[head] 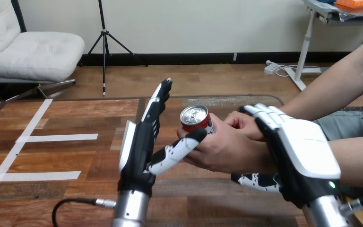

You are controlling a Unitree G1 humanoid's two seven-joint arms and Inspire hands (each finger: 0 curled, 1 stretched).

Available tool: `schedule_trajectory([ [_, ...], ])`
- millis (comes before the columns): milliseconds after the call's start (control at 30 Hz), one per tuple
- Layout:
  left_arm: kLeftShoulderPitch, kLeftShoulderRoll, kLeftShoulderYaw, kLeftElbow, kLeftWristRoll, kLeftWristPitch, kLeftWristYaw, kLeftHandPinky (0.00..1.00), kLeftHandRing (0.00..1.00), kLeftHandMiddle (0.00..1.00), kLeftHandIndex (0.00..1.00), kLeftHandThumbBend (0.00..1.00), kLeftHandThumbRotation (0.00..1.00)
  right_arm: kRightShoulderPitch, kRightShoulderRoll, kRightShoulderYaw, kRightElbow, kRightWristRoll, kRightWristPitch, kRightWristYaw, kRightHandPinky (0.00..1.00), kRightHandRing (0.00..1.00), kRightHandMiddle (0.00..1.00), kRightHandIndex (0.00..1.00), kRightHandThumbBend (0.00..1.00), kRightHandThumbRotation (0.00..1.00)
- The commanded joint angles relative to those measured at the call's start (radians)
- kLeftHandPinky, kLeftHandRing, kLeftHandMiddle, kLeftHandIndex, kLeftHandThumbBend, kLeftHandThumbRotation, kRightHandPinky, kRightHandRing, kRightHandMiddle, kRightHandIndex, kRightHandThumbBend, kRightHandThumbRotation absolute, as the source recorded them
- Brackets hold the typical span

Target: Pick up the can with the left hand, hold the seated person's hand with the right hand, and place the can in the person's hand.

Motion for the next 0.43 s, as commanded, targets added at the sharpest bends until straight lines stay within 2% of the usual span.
schedule_trajectory([
  [0, 0.006, 0.004, 0.020, -0.084, -0.034, -0.040, -0.030, 0.96, 0.95, 0.95, 0.92, 0.80, 0.58, -0.003, 0.038, -0.037, -0.046, 0.015, -0.033, -0.096, 0.86, 0.93, 0.91, 0.88, 0.65, 0.03],
  [167, 0.041, 0.001, 0.024, -0.111, -0.075, -0.060, -0.061, 0.94, 0.95, 0.95, 0.91, 0.79, 0.59, 0.027, 0.079, -0.032, -0.044, 0.029, -0.071, -0.187, 0.87, 0.95, 0.94, 0.90, 0.55, 0.09],
  [300, 0.062, 0.001, 0.031, -0.122, -0.084, -0.089, -0.073, 0.92, 0.95, 0.94, 0.91, 0.79, 0.60, 0.042, 0.109, -0.029, -0.024, 0.067, -0.139, -0.266, 0.88, 0.95, 0.95, 0.91, 0.50, 0.12],
  [400, 0.076, 0.002, 0.036, -0.131, -0.085, -0.105, -0.079, 0.91, 0.94, 0.94, 0.91, 0.79, 0.61, 0.051, 0.128, -0.025, -0.011, 0.101, -0.187, -0.305, 0.88, 0.95, 0.95, 0.91, 0.47, 0.12],
])
